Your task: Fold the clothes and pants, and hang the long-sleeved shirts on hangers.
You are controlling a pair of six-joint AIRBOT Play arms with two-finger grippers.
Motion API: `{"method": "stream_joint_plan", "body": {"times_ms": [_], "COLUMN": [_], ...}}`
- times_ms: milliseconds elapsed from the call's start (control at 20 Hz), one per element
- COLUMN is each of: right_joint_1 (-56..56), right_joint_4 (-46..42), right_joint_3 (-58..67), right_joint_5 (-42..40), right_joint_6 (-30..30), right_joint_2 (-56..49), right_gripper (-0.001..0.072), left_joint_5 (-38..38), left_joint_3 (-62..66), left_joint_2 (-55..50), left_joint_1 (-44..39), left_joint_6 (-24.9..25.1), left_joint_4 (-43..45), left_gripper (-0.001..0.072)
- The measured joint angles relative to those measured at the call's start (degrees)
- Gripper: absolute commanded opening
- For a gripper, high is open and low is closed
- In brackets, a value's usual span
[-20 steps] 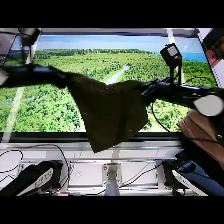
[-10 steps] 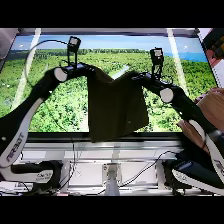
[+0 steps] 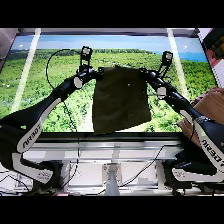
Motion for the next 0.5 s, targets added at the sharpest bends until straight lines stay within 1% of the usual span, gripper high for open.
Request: {"method": "stream_joint_plan", "body": {"times_ms": [150,250,300,400,450,500], "right_joint_1": [-1.36,-3.63,-5.4,-9.68,-12.02,-14.45], "right_joint_4": [0.07,0.07,0.07,0.04,0.02,0.02], "right_joint_3": [0.31,1.18,1.88,3.32,3.96,4.52], "right_joint_5": [-0.9,2.43,5.62,13.57,17.9,22.47], "right_joint_6": [0.28,0.37,0.42,0.42,0.33,-0.5], "right_joint_2": [-0.26,-0.26,-0.24,-0.2,-0.2,-0.2], "right_gripper": [0.0511,0.0502,0.0502,0.0502,0.0501,0.0491], "left_joint_5": [1.01,0.87,0.11,-4.04,-7.32,-12.15], "left_joint_3": [0.0,0.0,0.0,0.0,0.02,0.02], "left_joint_2": [-0.09,0.63,1.25,2.62,3.26,3.69], "left_joint_1": [0.13,0.66,1.18,2.84,3.82,4.92], "left_joint_6": [0.0,-0.81,-2.45,-7.06,-9.09,-10.71], "left_joint_4": [0.02,0.02,0.02,0.04,0.07,0.09], "left_gripper": [0.0707,0.0706,0.0706,0.0706,0.0706,0.0706]}}
